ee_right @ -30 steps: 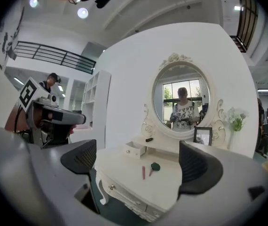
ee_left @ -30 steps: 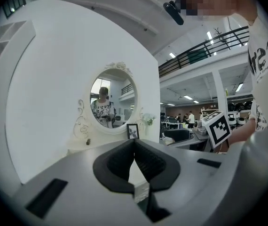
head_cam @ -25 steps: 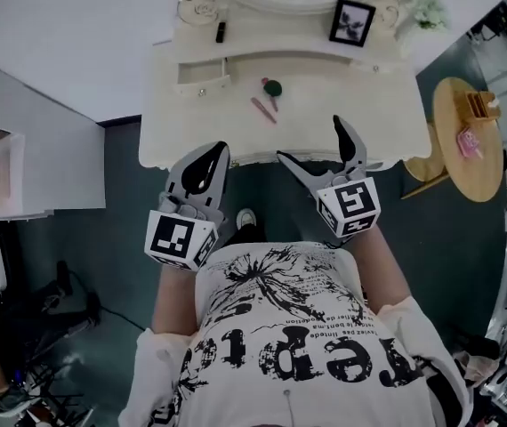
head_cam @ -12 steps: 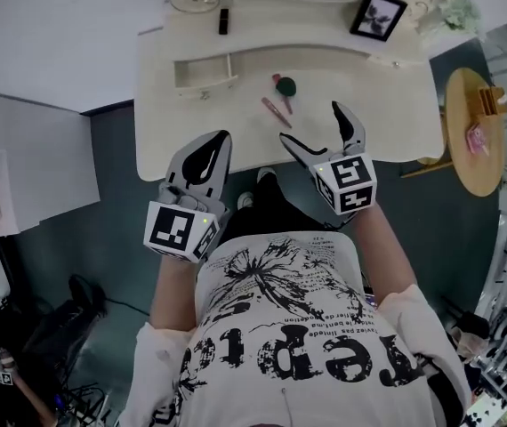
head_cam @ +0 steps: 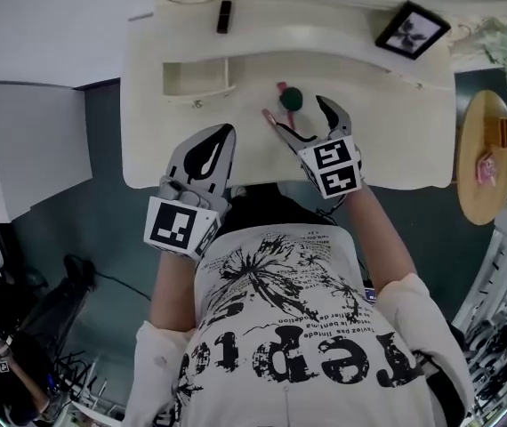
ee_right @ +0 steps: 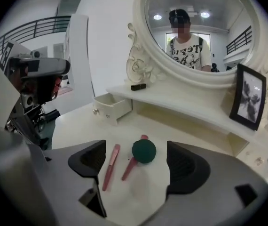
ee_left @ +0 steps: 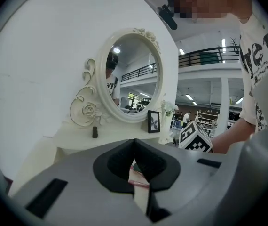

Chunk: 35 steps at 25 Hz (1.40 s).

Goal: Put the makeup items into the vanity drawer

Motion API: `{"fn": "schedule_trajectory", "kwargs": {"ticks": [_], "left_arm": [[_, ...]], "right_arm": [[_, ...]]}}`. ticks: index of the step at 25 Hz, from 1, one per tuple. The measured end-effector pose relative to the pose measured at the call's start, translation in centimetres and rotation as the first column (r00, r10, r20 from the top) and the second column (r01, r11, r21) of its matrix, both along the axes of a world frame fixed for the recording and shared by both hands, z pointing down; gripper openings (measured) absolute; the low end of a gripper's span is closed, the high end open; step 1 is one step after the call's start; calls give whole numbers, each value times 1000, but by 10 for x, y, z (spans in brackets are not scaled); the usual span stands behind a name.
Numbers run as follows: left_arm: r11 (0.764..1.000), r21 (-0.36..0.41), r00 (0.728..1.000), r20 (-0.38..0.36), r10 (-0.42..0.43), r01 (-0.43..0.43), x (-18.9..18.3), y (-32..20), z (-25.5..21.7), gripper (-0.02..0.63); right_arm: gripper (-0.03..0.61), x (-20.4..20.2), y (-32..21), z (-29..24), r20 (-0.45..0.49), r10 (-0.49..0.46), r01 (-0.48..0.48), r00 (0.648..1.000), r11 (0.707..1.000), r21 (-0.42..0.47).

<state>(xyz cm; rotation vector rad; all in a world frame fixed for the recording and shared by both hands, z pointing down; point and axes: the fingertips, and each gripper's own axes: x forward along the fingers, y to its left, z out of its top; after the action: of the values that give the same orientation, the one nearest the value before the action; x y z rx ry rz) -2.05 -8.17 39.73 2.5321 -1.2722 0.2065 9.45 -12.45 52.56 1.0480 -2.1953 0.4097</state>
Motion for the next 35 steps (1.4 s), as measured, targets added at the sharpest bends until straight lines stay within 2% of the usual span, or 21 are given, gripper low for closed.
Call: {"fn": "schedule_trajectory", "kwargs": {"ticks": [7,12,15,18,23,29,35], "left_arm": [[999,-50,1000,11,-17,18,5,-26,30,14],[998,-60,999,24,-29,31,3,-37,35,14],[998,-56,999,24,-27,28,5,-40,33,14],[999,-49,1000,23,-15,16,9,-39,29,14],[1000,-28,1000,23,-3,4,9,-39,16,14],[1000,9,1000,11,-5,5,-1,-40,0,14],[999,36,1000,12,-18,18,-32,-45,-20,14]], "right_arm": [[248,-7,-16,42,-50,-71,66,996,994,-85],[152,-9,-19,55,-98,-105,95,990,990,-101],[136,-9,-20,55,-99,-106,94,989,989,-111],[48,-7,-22,49,-90,-90,80,992,991,-110],[35,-10,-28,28,-61,-82,76,995,993,-92],[34,-16,-44,-10,-70,-55,55,996,998,0],[34,-52,-58,-48,-50,-68,71,996,996,58]]}}
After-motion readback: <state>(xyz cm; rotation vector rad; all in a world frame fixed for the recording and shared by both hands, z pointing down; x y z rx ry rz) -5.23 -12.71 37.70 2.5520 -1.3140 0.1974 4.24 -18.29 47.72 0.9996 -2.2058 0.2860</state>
